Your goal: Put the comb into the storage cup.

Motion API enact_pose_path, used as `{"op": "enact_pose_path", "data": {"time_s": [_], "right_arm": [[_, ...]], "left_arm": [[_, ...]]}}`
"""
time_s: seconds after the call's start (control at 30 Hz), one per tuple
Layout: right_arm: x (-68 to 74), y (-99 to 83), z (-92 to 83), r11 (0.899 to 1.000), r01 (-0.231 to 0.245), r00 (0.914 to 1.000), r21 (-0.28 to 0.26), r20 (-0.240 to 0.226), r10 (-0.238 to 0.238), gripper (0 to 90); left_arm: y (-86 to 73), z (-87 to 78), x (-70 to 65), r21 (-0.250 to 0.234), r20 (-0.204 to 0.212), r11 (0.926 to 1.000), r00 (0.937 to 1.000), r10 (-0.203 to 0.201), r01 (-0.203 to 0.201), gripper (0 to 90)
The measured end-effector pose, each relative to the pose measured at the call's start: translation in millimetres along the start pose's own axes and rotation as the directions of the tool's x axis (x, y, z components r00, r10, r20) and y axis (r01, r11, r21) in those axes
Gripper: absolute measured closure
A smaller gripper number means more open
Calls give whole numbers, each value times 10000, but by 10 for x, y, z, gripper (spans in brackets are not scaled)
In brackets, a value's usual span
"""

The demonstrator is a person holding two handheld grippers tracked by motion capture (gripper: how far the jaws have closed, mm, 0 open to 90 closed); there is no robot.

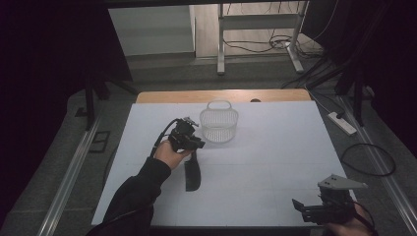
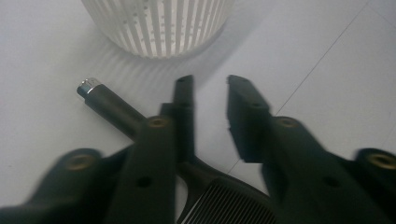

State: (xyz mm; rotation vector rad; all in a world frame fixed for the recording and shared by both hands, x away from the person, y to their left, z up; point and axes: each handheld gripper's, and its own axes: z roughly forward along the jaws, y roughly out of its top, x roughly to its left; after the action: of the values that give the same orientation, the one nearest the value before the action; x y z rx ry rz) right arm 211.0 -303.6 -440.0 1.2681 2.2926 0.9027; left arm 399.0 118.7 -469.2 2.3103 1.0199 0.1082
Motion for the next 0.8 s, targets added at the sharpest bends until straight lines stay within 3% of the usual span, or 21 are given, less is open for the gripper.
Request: {"op": "enact_pose_path", "data": {"time_s": [0.07, 0.1, 0.8], "right_arm": [[0, 0, 0, 10000, 2, 10000, 5, -1, -2, 0], [0, 1, 1, 10000, -1, 10000, 18, 5, 1, 0], [3, 1, 8, 10000, 27, 10000, 68, 7, -27, 0]], "left_arm": [[3, 1, 8, 35, 54, 10000, 10000, -11, 11, 783], [8, 14, 22, 106, 118, 9999, 9999, -92, 91, 889], [-67, 312, 95, 837, -292, 9965, 9996, -26, 50, 891]]}}
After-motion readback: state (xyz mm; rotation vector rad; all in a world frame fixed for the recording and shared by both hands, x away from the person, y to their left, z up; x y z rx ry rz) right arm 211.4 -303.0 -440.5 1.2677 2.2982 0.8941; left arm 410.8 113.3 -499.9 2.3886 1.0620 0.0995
